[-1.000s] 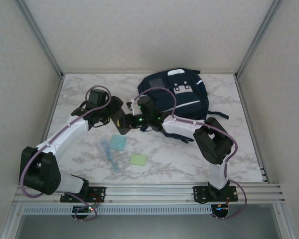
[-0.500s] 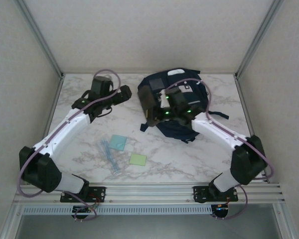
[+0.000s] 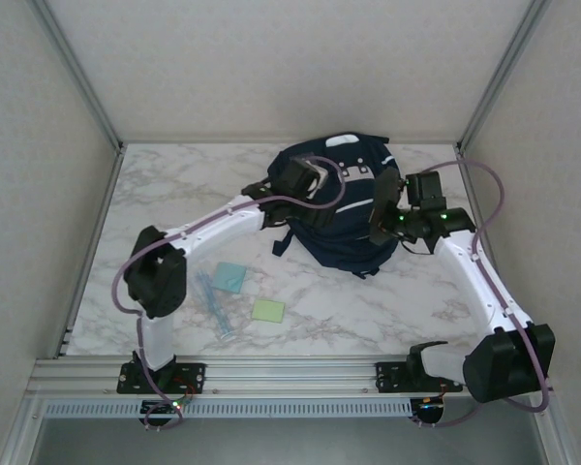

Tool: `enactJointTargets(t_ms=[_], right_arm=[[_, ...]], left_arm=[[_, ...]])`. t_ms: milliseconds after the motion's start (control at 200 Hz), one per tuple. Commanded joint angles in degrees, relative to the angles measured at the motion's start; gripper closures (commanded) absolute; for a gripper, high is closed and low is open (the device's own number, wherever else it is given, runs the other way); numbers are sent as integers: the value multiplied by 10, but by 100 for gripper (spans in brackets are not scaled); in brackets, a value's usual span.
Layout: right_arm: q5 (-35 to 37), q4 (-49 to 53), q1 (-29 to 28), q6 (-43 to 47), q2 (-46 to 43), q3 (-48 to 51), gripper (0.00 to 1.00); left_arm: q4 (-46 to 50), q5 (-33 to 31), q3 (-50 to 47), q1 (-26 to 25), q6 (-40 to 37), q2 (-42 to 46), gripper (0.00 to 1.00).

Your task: Pack books, pencil case, and school supplies into a backpack

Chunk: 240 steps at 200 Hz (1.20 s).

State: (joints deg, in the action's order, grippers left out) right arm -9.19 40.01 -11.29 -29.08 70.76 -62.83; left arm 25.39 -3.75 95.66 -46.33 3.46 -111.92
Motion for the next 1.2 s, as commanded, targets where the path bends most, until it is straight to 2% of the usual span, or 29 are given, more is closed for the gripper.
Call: enactJointTargets(t_ms=[0, 205, 320, 631, 691, 721, 806, 826, 1036, 1196], right_arm=[[-13, 4, 36, 10, -25, 32, 91], [-64, -10, 103, 2, -47, 68, 92], [-87, -4, 130, 7, -58, 75, 92], [-123, -9, 153, 6, -59, 80, 93], [-130, -12, 153, 2, -56, 78, 94], [-134, -12, 153, 1, -54, 76, 94], [-138, -10, 153, 5, -54, 67, 95], [-137, -8, 153, 6, -54, 64, 95], [-145, 19, 153, 18, -50, 36, 96], [-153, 22, 153, 12, -59, 35, 95]], left_arm=[[28, -18, 49, -29, -93, -43, 0], [75, 17, 150, -51, -143, -143, 0], [124, 16, 221, -61, -164, -206, 0], [146, -13, 293, -60, -178, -295, 1], [155, -14, 309, -55, -168, -309, 16], [156, -18, 317, -52, -160, -315, 39], [160, -8, 332, -39, -140, -318, 84], [161, -7, 336, -37, -133, -318, 100], [159, 22, 353, -9, -53, -257, 100], [187, 100, 418, 33, 13, -228, 100]])
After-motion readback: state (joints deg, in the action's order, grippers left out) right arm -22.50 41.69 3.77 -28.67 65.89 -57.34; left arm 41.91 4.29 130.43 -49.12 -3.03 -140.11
